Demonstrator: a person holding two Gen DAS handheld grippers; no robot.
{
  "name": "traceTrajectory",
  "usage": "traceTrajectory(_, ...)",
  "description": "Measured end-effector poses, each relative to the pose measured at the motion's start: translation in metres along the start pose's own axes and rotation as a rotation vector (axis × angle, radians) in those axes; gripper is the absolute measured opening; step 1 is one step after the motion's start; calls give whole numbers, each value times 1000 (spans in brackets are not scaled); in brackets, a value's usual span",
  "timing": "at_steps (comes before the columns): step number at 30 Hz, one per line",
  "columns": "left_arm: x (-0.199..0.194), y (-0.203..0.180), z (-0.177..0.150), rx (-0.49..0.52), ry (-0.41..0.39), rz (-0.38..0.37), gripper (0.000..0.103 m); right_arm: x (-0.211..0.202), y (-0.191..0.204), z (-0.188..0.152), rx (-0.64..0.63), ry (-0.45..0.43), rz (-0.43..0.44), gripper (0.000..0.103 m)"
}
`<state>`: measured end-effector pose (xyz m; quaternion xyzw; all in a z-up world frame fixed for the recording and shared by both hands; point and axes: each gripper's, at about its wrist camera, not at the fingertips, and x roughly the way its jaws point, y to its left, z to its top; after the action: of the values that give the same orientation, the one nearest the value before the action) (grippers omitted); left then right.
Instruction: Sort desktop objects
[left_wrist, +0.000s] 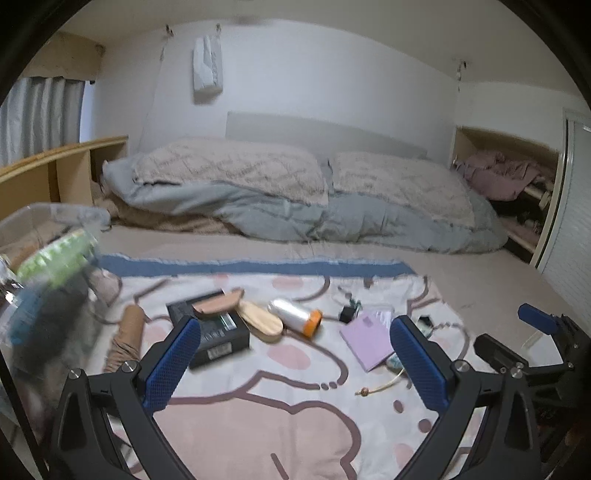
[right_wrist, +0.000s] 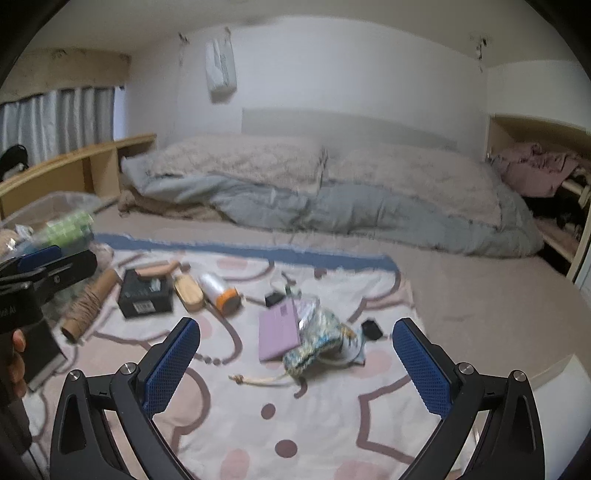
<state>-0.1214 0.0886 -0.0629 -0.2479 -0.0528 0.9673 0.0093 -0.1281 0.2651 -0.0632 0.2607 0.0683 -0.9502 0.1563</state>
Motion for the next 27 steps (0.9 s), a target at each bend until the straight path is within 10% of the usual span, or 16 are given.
traceTrajectory(15,105,-5,-75,-3,246,-10,103,98,-35,-14,124,286,-6,103)
traceTrajectory(22,124,-6,-94,12,323,-94,103,130,-60,15,172,250,-27,103)
traceTrajectory(27,137,3,-101,-72,400,-196,103,161,-75,29,219,263,-30,43)
